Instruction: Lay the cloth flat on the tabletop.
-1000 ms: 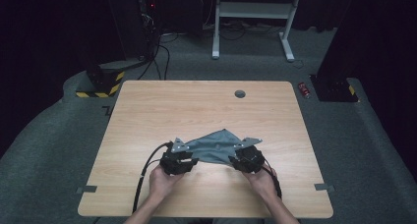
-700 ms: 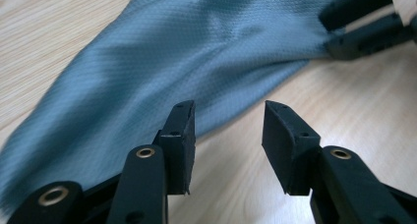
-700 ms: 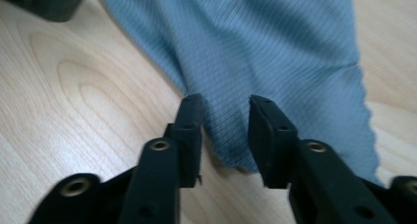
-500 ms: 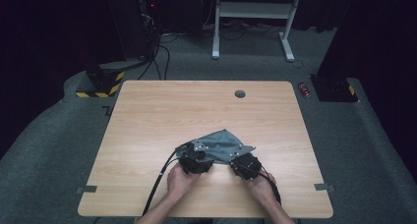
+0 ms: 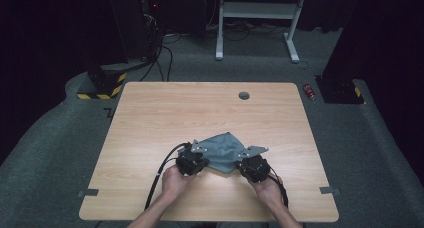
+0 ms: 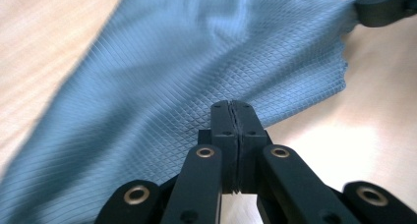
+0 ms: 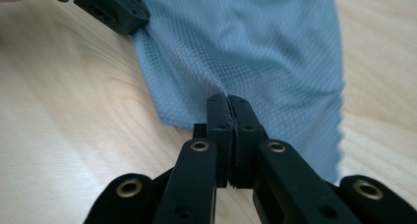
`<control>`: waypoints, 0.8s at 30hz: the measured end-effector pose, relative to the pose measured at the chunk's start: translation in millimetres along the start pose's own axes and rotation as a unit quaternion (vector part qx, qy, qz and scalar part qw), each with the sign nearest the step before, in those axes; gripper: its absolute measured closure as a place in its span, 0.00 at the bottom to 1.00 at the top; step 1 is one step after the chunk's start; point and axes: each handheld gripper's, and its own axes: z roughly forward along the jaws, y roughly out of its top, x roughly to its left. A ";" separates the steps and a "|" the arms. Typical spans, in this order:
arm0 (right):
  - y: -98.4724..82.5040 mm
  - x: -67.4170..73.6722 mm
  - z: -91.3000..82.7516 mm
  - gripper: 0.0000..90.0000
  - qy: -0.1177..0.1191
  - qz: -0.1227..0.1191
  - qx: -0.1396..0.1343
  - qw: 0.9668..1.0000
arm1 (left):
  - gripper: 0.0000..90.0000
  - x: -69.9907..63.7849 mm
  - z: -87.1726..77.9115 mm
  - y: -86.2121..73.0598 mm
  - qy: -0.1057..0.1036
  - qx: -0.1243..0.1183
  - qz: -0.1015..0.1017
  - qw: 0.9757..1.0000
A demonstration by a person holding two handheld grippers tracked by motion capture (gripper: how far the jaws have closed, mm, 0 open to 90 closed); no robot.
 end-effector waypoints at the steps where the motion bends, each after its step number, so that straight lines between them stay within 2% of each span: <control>1: 1.8 0.8 -3.6 0.98 0.003 -0.002 -0.004 1.000 | 0.99 0.4 -8.4 0.9 -0.002 -0.008 0.004 1.000; 3: 7.4 3.6 -11.3 0.98 0.007 -0.011 -0.009 1.000 | 0.99 2.7 -23.9 3.5 -0.005 -0.013 0.009 1.000; 4: 7.4 3.6 -11.3 0.98 0.007 -0.011 -0.009 1.000 | 0.99 2.7 -23.9 3.5 -0.005 -0.013 0.009 1.000; 5: 16.4 7.7 -17.1 0.98 0.017 -0.020 -0.014 1.000 | 0.99 6.6 -34.4 6.9 0.004 -0.012 0.016 1.000; 7: 20.9 9.5 -17.5 0.98 0.020 -0.021 -0.015 0.999 | 0.98 10.3 -36.9 8.7 0.011 -0.007 0.017 1.000; 8: 32.2 11.4 -10.5 0.98 0.016 -0.024 -0.006 1.000 | 0.98 18.7 -34.9 10.5 0.029 -0.009 -0.002 1.000; 9: 35.7 10.8 -5.7 0.98 0.012 -0.021 -0.002 1.000 | 0.97 22.9 -32.5 10.9 0.034 -0.008 -0.011 0.999; 10: 38.8 9.5 0.3 0.98 0.011 -0.016 0.003 1.000 | 0.96 22.9 -32.5 10.9 0.034 -0.008 -0.011 0.999; 11: 43.7 5.7 13.2 0.98 0.008 0.001 0.017 1.000 | 0.92 30.6 -21.7 9.5 0.054 -0.002 -0.038 0.998; 12: 45.4 3.6 19.8 0.98 0.005 0.012 0.024 1.000 | 0.88 30.9 -18.3 8.4 0.059 -0.001 -0.047 0.997; 14: 47.4 -4.5 35.8 0.98 0.000 0.034 0.038 0.999 | 0.81 30.3 -14.7 6.3 0.065 0.001 -0.045 0.997; 15: 47.2 -6.9 41.5 0.97 -0.005 0.046 0.044 0.998 | 0.78 23.7 -13.2 1.7 0.066 -0.004 -0.034 0.997; 16: 46.4 -9.5 46.4 0.96 -0.010 0.050 0.050 0.997 | 0.76 23.7 -13.2 1.7 0.066 -0.004 -0.034 0.997; 17: 45.1 -11.7 49.9 0.91 -0.015 0.056 0.057 0.997 | 0.75 16.1 -14.3 -3.2 0.064 -0.007 -0.024 0.998; 18: 45.1 -11.7 49.9 0.91 -0.015 0.056 0.057 0.997 | 0.74 16.1 -14.3 -3.2 0.064 -0.007 -0.024 0.998; 19: 40.8 -14.6 51.0 0.86 -0.018 0.070 0.061 0.995 | 0.73 8.3 -16.5 -8.9 0.058 -0.013 -0.017 0.998; 24: 31.4 -10.4 36.3 0.84 -0.021 0.064 0.034 0.997 | 0.72 -2.7 -13.4 -17.4 0.044 -0.005 -0.006 0.999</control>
